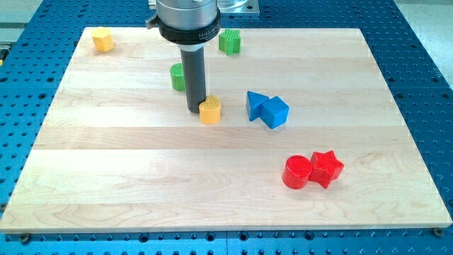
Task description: Put the heart at the top right corner
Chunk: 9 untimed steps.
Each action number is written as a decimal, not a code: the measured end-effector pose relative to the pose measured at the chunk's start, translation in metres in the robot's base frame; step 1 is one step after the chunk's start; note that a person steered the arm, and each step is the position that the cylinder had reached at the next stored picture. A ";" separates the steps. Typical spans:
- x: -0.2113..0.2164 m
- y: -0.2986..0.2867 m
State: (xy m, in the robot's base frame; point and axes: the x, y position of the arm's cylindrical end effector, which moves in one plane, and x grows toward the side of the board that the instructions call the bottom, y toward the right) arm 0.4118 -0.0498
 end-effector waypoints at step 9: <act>-0.126 0.155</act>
State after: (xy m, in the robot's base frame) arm 0.2863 0.1050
